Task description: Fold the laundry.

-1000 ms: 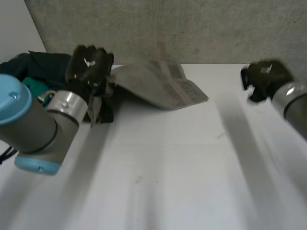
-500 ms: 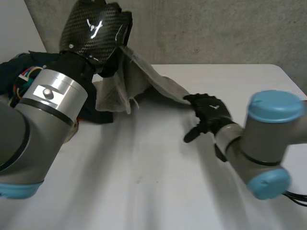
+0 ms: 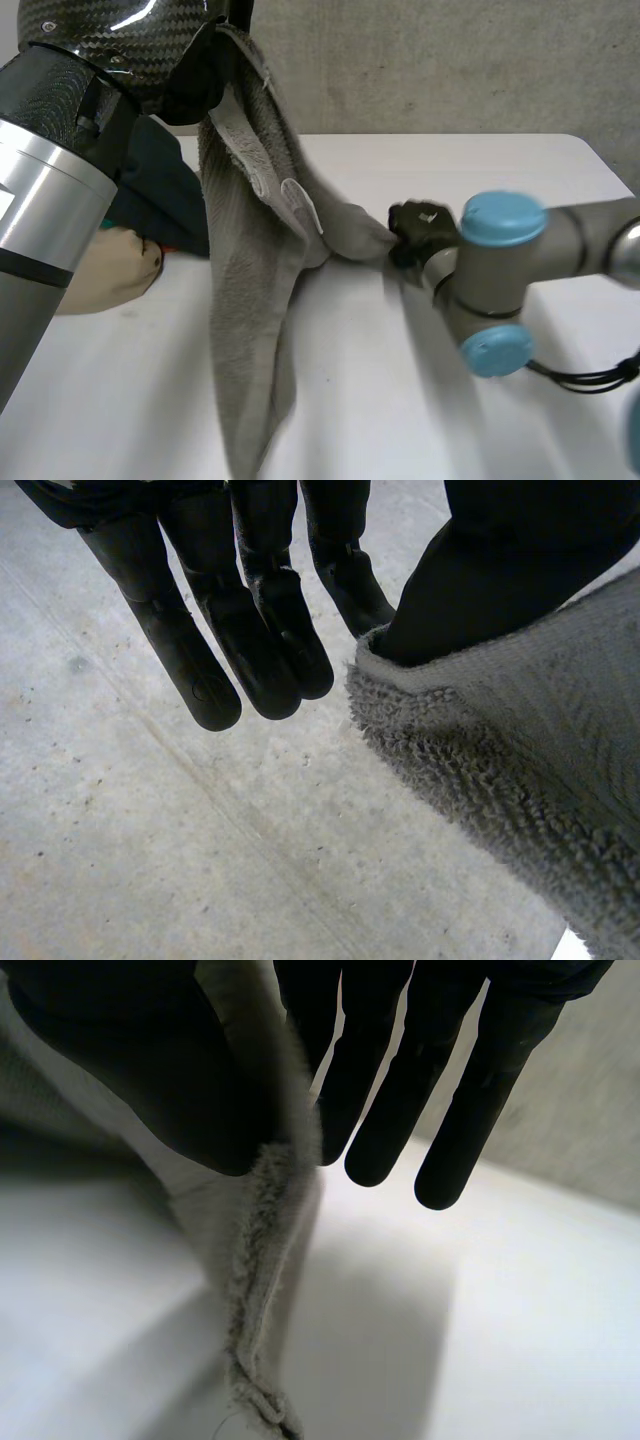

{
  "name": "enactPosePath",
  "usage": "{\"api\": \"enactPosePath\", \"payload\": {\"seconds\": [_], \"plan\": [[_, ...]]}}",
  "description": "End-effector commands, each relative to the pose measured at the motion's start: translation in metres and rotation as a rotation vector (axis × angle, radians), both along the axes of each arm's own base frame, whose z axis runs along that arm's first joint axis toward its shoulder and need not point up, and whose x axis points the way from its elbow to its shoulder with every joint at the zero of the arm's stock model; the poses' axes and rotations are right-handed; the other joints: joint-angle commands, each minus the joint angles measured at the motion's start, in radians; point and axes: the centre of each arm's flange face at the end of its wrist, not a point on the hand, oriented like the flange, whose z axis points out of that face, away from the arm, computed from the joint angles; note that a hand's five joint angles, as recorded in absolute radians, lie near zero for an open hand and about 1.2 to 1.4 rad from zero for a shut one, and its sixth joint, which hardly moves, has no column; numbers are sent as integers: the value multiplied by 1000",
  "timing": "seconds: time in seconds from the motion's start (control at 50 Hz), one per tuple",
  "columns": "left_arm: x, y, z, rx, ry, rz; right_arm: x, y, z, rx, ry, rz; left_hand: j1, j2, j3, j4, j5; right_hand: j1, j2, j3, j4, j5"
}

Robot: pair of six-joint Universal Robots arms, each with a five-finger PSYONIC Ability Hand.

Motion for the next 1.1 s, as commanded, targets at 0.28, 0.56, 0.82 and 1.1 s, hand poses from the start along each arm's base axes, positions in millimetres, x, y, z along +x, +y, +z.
{"api": "enactPosePath", "payload": {"seconds": [0.28,0.56,0.82,1.1], "plan": [[38,-82,-82,341,-204,190,-153,42,224,-254,486,-61,251,199,203,195,218,259,217,211,202,239],[10,-153,-153,487,-327,156,-156,10,161,-43,603,80,251,199,203,195,218,259,217,211,202,239],[-18,-234,3,-284,29,231,-152,-90,265,-793,131,-411,251,199,203,195,218,259,217,211,202,239],[-14,-199,-3,-241,39,207,-146,-74,249,-795,117,-337,251,199,203,195,218,259,217,211,202,239]]}}
